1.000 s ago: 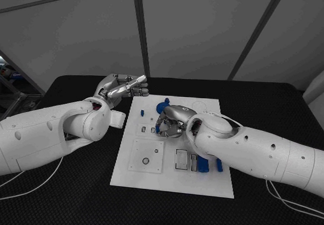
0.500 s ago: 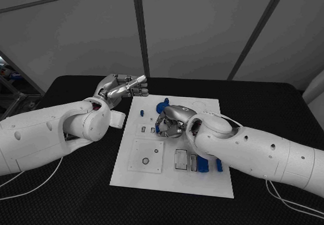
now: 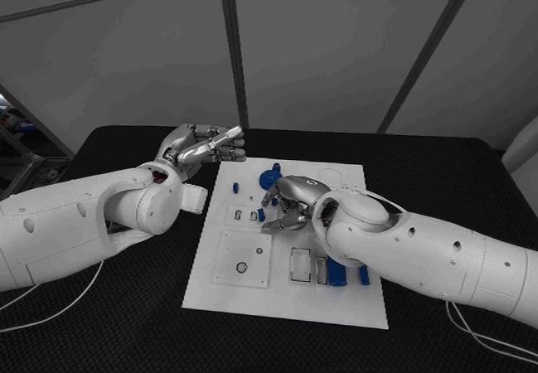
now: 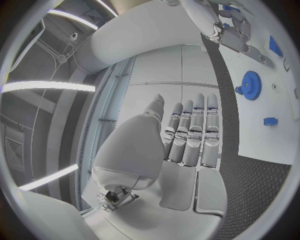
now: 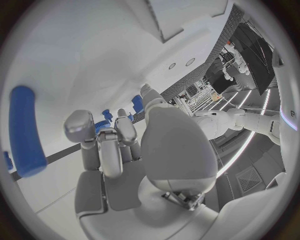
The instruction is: Assemble the parts on the task board
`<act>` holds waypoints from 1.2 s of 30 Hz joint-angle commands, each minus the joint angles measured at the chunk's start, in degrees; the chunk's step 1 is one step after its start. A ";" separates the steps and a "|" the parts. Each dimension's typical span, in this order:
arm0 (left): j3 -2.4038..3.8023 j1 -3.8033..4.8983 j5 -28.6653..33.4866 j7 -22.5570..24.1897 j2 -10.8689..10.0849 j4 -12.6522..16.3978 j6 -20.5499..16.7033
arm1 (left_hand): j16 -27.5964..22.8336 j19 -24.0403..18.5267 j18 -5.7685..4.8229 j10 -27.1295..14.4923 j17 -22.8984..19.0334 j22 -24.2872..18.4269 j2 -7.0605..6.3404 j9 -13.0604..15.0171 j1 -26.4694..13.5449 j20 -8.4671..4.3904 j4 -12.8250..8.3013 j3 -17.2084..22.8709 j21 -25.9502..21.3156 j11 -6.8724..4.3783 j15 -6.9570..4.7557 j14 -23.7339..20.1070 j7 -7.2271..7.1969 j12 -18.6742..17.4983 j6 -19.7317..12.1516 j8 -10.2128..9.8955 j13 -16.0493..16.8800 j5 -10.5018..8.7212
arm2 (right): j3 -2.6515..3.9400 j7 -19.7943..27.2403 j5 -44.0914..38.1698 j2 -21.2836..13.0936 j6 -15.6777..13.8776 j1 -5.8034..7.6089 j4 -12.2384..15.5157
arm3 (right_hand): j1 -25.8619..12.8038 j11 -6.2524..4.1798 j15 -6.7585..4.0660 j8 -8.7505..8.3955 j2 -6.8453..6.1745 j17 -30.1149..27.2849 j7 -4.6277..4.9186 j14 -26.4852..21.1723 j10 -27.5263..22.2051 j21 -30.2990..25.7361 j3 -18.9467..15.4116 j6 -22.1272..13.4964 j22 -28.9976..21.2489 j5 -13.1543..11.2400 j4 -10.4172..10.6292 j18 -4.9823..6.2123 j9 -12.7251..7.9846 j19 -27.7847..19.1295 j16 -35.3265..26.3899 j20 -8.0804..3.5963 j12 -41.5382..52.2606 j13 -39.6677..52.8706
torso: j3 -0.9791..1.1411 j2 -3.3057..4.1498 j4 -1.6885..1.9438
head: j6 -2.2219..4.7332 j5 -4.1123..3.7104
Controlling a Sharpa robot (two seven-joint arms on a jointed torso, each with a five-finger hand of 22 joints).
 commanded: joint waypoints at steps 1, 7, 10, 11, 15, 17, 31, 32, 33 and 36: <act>0.04 0.04 -1.38 -0.77 -0.06 -0.05 0.85 | 0.86 1.63 -0.34 0.98 0.80 0.23 0.15 -0.04 -0.55 -0.40 -0.32 0.07 0.68 -0.29 -0.48 2.01 -0.18 -0.17 0.39 -0.15 0.06 -0.25 | 0.02 0.70 -0.68 -0.78 -3.21 0.08 0.95 | 1.15 0.07 0.41 0.64 -0.12 13.78 0.11 5.51 -0.39 -0.28 -0.72 -0.64 -0.01 0.22 0.80 0.21 0.07 -0.07 0.14 0.50 0.18 -0.04 | 0.03 -0.05 -0.07 | 0.12 0.04; 0.04 0.01 -4.69 -3.85 -0.44 -0.15 2.22 | 6.06 8.20 -0.32 5.68 5.05 1.80 0.09 0.10 -1.07 -3.06 -0.10 0.07 4.24 -2.12 -3.17 11.37 -1.30 0.93 1.99 0.21 0.53 -0.24 | 0.07 6.43 2.33 -4.39 -9.76 0.11 4.35 | 3.12 -0.25 0.19 2.44 0.88 13.57 -0.29 5.46 0.73 -0.33 -0.60 0.40 -0.23 2.47 1.91 0.29 0.36 -0.16 0.05 0.39 1.53 1.00 | -0.01 -0.13 -0.27 | 0.41 0.11; 0.04 -0.01 -8.46 -7.83 -0.65 -0.45 5.13 | 11.84 12.82 -0.37 9.64 8.94 3.51 -0.26 0.23 -3.22 -4.91 1.47 -0.76 7.67 -3.70 -4.97 17.18 -2.60 2.06 3.64 0.65 1.23 -0.24 | 0.12 10.85 7.23 -6.96 -12.34 0.31 6.52 | 3.97 -0.61 -0.11 3.50 1.67 13.14 -0.66 5.34 0.79 -0.59 -0.14 1.46 -0.71 4.77 1.72 0.39 0.52 -0.45 -0.15 0.14 1.66 0.99 | 0.06 -0.61 -0.52 | 0.39 0.40; 0.04 -0.02 -10.74 -10.17 -0.85 -0.54 6.85 | 16.27 15.00 -0.44 12.30 11.96 4.69 -0.67 0.34 -3.82 -6.02 2.02 -1.14 9.84 -4.75 -5.97 17.87 -3.51 2.97 4.65 0.88 1.94 -0.22 | 0.15 12.53 9.75 -8.08 -12.68 0.62 7.39 | 4.24 -0.76 -0.24 3.93 1.95 12.80 -0.82 5.25 0.73 -0.77 0.01 1.95 -1.01 5.38 1.55 0.45 0.57 -0.62 -0.31 0.03 1.60 0.86 | 0.12 -0.85 -0.63 | 0.42 0.65; 0.05 0.02 -18.08 -17.73 -1.60 -0.68 12.52 | 35.35 17.27 -0.62 16.85 28.65 7.66 -1.28 0.67 -5.83 -7.53 3.84 -2.29 14.64 -6.16 -7.30 18.12 -4.74 5.50 6.21 1.01 4.45 -0.16 | 0.37 15.65 17.12 -11.01 -11.64 1.51 9.30 | 4.48 -1.04 -0.50 4.67 2.16 11.24 -1.12 4.81 0.07 -1.91 0.07 2.80 -3.04 6.23 1.22 0.82 0.62 -1.76 -1.06 -0.21 0.88 -0.06 | 0.25 -1.54 -0.91 | 0.25 1.21; 0.06 0.11 -21.60 -21.32 -1.93 -0.77 14.61 | 40.46 18.50 -0.59 18.59 33.60 9.36 -1.27 1.02 -7.17 -8.16 4.98 -2.88 17.38 -6.70 -7.84 17.78 -5.27 7.33 6.95 1.26 6.14 -0.12 | 0.73 16.50 20.57 -12.28 -11.01 1.83 9.86 | 4.51 -1.16 -0.62 5.01 2.27 10.61 -1.24 4.62 -0.12 -2.42 0.08 3.16 -3.86 6.37 1.09 0.96 0.63 -2.22 -1.38 -0.33 0.65 -0.36 | 0.29 -1.87 -1.00 | 0.10 1.42; 0.03 2.52 -39.75 -46.04 0.52 -3.24 22.88 | 49.16 18.01 -3.49 13.64 42.52 42.26 -1.04 11.92 -13.39 -10.13 9.89 -8.53 48.24 -9.11 -9.83 14.16 -8.25 35.77 8.93 8.22 34.29 0.07 | 2.10 18.50 33.97 -18.07 -11.48 3.44 8.89 | 4.44 -1.49 -0.94 5.96 2.92 9.03 -1.57 4.17 -0.72 -3.78 0.23 4.13 -6.00 6.72 0.85 1.32 0.68 -3.30 -2.23 -0.63 -0.16 -1.43 | 0.61 -3.67 -1.33 | -1.23 2.51; 0.00 2.82 -40.59 -47.37 1.17 -3.78 23.24 | 49.18 17.86 -3.50 13.28 42.56 42.90 -1.00 12.66 -13.57 -10.18 9.73 -8.99 48.80 -9.09 -9.87 14.13 -8.38 36.74 8.62 8.68 35.23 0.10 | 2.14 18.48 34.17 -18.16 -11.58 3.48 8.71 | 4.41 -1.50 -0.95 5.98 2.94 8.90 -1.58 4.14 -0.85 -3.91 0.22 4.13 -6.22 6.77 0.85 1.36 0.67 -3.42 -2.30 -0.65 -0.30 -1.60 | 0.61 -3.74 -1.31 | -1.34 2.60; -0.04 3.14 -41.38 -48.60 1.82 -4.31 23.60 | 49.17 17.69 -3.57 13.01 42.57 43.19 -1.28 13.22 -13.93 -10.10 10.10 -9.52 49.07 -9.20 -9.87 14.12 -8.23 37.24 8.51 9.08 35.72 -0.15 | 2.18 18.43 34.31 -18.22 -11.68 3.50 8.55 | 4.39 -1.51 -0.96 6.00 2.94 8.79 -1.58 4.10 -0.92 -3.98 0.21 4.13 -6.35 6.81 0.85 1.38 0.66 -3.48 -2.36 -0.66 -0.39 -1.70 | 0.63 -3.83 -1.30 | -1.46 2.68; -0.28 4.15 -43.42 -51.18 3.59 -5.58 24.37 | 48.47 16.38 -3.36 10.66 41.94 42.69 -3.06 15.21 -15.40 -9.87 10.29 -10.51 48.90 -8.83 -9.49 13.69 -7.80 38.08 6.49 10.38 36.48 -0.67 | 2.24 18.32 34.57 -18.32 -11.93 3.58 8.20 | 4.32 -1.53 -0.99 6.06 2.96 8.44 -1.60 4.01 -1.19 -4.26 0.19 4.09 -6.78 6.96 0.83 1.45 0.63 -3.69 -2.56 -0.70 -0.70 -2.08 | 0.71 -3.90 -1.32 | -1.52 2.80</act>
